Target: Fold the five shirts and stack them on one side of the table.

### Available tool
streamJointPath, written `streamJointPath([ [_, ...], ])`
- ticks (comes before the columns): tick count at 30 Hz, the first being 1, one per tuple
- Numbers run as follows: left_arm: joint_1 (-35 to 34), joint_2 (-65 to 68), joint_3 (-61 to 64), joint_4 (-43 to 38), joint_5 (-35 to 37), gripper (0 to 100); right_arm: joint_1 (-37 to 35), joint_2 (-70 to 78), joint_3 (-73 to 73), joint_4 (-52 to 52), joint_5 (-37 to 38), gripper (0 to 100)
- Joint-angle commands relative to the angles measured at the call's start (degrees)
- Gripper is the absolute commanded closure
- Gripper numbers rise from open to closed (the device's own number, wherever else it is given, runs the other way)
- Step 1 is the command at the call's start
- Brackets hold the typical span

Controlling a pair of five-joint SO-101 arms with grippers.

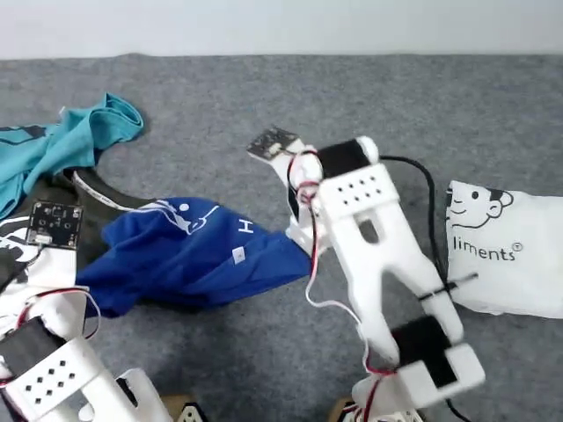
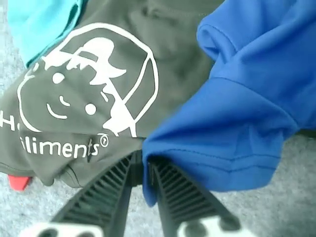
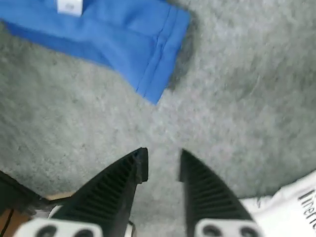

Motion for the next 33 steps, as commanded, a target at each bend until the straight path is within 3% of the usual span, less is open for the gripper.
streamJointPath([
  [1, -0.5, -0.8, 0.0, -1.7, -0.5, 100, -1.0, 3.9, -7.9, 1.5, 1.7, 80.6],
  [12, -0.5, -0.7, 0.0, -1.9, -0.4, 100, -9.1, 14.1, -12.0, 2.6, 10.6, 79.8],
  [33, -0.3, -1.1, 3.3, -1.9, -0.4, 100, -8.8, 39.0, -31.4, -1.3, 12.0, 80.1],
])
